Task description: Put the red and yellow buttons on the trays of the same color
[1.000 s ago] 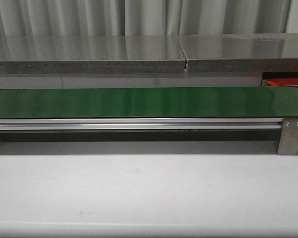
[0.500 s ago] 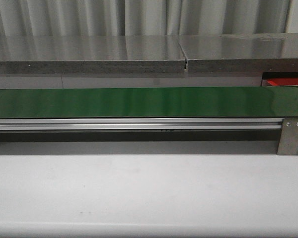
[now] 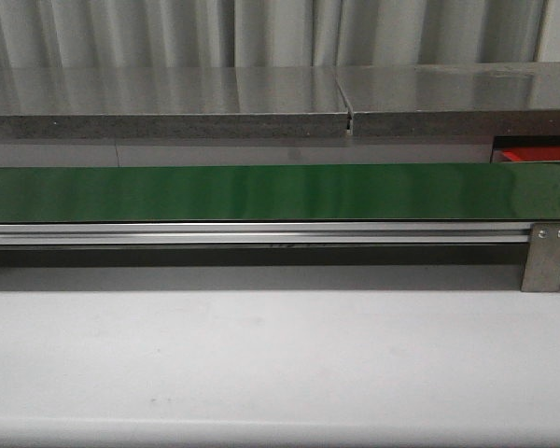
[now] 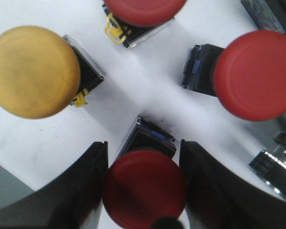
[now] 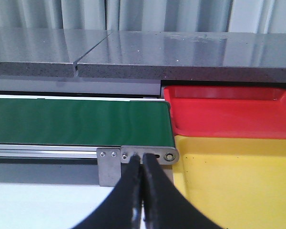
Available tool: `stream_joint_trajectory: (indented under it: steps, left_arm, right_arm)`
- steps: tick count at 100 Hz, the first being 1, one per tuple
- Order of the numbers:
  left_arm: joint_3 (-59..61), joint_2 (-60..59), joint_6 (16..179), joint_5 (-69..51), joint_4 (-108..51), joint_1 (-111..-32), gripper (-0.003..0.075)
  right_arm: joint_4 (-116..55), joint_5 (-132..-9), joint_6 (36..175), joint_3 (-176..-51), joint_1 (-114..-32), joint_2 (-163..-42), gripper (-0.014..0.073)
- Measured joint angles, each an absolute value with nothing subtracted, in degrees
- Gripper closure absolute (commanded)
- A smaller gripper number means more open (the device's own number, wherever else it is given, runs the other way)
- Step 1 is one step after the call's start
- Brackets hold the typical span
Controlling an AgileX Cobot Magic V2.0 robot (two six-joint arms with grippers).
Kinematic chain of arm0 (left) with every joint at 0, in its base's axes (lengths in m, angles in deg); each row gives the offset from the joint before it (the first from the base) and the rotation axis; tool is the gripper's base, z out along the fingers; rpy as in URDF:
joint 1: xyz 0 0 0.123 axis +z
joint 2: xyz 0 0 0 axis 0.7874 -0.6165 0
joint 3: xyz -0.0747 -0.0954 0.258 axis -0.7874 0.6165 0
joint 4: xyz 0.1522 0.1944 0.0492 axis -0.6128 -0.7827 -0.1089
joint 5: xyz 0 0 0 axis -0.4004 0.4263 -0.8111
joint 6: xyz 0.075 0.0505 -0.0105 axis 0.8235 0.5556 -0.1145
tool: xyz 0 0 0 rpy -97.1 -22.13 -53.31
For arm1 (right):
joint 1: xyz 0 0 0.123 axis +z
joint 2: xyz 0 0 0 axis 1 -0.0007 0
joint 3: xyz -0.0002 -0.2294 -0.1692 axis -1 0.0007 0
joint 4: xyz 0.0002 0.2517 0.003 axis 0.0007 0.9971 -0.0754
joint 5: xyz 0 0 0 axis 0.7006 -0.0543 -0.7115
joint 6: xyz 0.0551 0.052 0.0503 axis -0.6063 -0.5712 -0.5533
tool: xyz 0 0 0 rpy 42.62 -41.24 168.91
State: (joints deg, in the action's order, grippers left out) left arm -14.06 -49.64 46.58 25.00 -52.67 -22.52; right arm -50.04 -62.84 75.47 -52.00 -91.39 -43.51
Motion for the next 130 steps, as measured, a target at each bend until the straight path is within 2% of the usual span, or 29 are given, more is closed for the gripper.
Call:
stream_joint_trajectory:
  steps: [9,38,57,74,102,130]
  left_arm:
    - [-14.1,-49.6,47.1,25.3,-52.5,-22.5,0.0545]
    - [-15.0,-43.8,49.8,32.9,-52.3,-22.5,0.0545]
    - [-23.8,-39.1,52.0,39.9,-52.5,-23.7,0.0545]
    - [-32.0,-39.0,52.5,42.5,-52.5,-28.9,0.0545]
    - [-37.7,-45.0,52.6,44.3,-52.1,-37.2,0.0545]
    - [-38.8,-51.8,53.2,43.1,-52.0,-39.2,0.0545]
  right_arm:
    - [-50.0,-62.8,75.5,-52.0,-91.4,-43.5,0.0602]
    - [-50.0,-62.8,75.5,-52.0,-91.4,-43.5,0.0602]
    - [-50.0,-62.8,75.5,-52.0,-91.4,-43.5,0.0602]
    - [-50.0,-62.8,75.5,-52.0,-91.4,-43.5,0.0602]
    - [-50.0,-62.8,75.5,-52.0,-91.4,-43.5,0.0602]
    - [-50.0,-62.8,75.5,-52.0,-91.4,-43.5,0.0602]
